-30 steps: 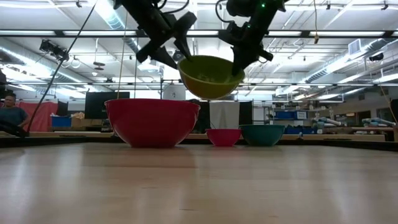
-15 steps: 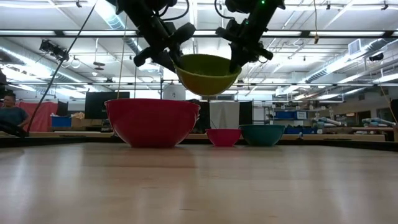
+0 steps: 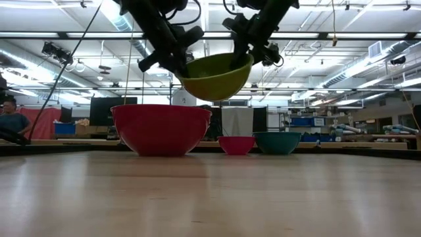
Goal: Nest bowls inside each other
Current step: Stack the green bowl on top of the orange bowl
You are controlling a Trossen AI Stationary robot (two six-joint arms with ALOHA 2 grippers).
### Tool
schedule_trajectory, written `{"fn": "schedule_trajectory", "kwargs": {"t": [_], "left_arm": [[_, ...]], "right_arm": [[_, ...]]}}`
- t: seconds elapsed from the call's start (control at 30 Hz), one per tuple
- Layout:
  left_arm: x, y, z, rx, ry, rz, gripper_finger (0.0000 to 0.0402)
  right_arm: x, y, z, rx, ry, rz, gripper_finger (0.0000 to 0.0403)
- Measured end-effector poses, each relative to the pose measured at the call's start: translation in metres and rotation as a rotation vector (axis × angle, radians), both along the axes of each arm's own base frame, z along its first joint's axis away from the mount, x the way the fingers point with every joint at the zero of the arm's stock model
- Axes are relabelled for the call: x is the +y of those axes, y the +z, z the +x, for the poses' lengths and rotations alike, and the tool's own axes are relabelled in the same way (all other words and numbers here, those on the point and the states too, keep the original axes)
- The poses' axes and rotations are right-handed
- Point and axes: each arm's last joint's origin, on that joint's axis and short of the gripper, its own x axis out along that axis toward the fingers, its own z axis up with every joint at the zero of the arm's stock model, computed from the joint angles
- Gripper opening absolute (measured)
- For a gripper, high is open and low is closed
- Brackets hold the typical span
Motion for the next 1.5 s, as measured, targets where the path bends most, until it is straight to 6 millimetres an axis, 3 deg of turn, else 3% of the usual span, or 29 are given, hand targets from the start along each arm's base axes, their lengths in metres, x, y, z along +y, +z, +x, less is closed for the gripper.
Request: {"fn": "schedule_trajectory", "kwargs": {"t": [0.23, 0.53, 0.77, 1.17, 1.3, 1.5], "left_arm": [[0.004, 0.008, -0.015, 0.031, 0.027, 0.002, 0.0012], [0.007, 0.010, -0.040, 0.164, 0.040, -0.014, 0.0013], [0.012, 0.000, -0.067, 0.414, 0.088, -0.065, 0.0013], [0.041, -0.008, -0.073, 0.458, 0.161, -0.062, 0.0016], [0.047, -0.015, -0.065, 0.455, 0.117, -0.080, 0.0046], [0.049, -0.021, -0.058, 0.453, 0.074, -0.102, 0.0157]], "right_arm": [[-0.003, 0.002, 0.002, -0.036, 0.038, 0.007, 0.0222], [-0.004, 0.007, 0.007, -0.096, 0.068, -0.036, 0.0267], [-0.005, 0.009, 0.007, -0.104, 0.077, -0.062, 0.0279], [-0.003, 0.008, 0.007, -0.117, 0.191, -0.013, 0.0276], [-0.006, 0.007, 0.005, -0.106, 0.198, 0.004, 0.0274], [-0.012, 0.002, -0.003, -0.039, 0.189, 0.027, 0.0274]]}}
